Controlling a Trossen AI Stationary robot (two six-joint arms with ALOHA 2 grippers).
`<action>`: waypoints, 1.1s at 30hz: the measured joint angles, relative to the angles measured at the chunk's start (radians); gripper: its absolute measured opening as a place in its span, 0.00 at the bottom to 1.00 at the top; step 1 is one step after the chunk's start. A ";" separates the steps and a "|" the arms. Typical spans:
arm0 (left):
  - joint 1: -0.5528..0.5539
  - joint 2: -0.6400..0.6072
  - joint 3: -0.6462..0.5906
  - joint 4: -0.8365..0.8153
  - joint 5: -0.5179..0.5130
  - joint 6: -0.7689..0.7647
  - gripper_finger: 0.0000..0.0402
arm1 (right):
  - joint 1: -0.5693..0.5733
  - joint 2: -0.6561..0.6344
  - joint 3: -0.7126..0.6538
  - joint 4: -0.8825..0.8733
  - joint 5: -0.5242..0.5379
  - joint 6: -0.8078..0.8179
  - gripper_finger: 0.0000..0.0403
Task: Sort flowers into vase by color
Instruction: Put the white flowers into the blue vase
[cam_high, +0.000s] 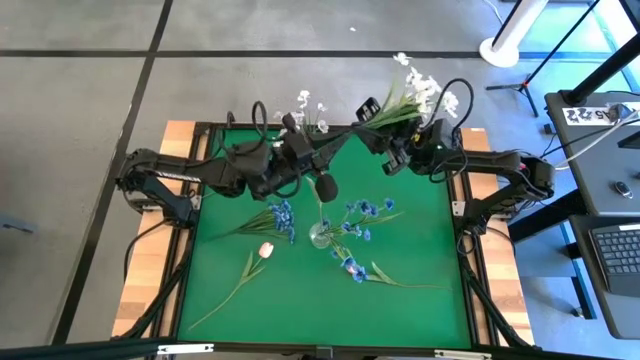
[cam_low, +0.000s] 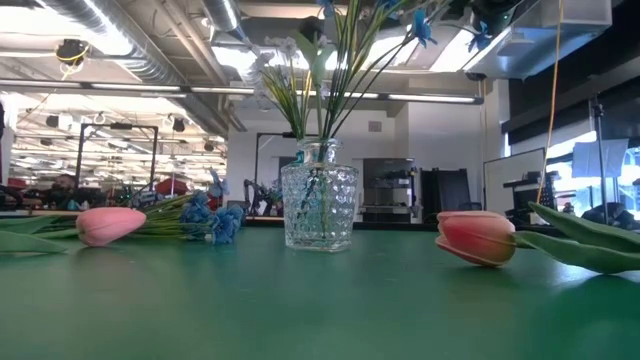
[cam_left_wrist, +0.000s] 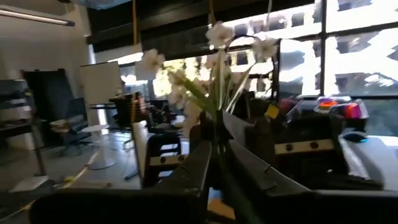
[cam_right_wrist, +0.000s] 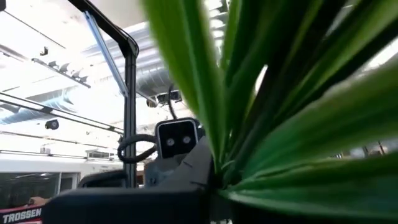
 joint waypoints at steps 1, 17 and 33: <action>-0.009 0.001 0.000 -0.003 -0.044 0.023 0.14 | 0.000 -0.005 0.000 -0.015 0.000 -0.002 0.05; -0.332 -0.171 -0.002 -0.340 -0.629 0.206 0.33 | -0.112 -0.289 0.011 -0.887 0.007 -0.428 0.02; -0.332 -0.317 -0.259 -1.111 -0.280 -0.710 0.32 | -0.132 -0.285 0.082 -1.557 0.306 -0.804 0.02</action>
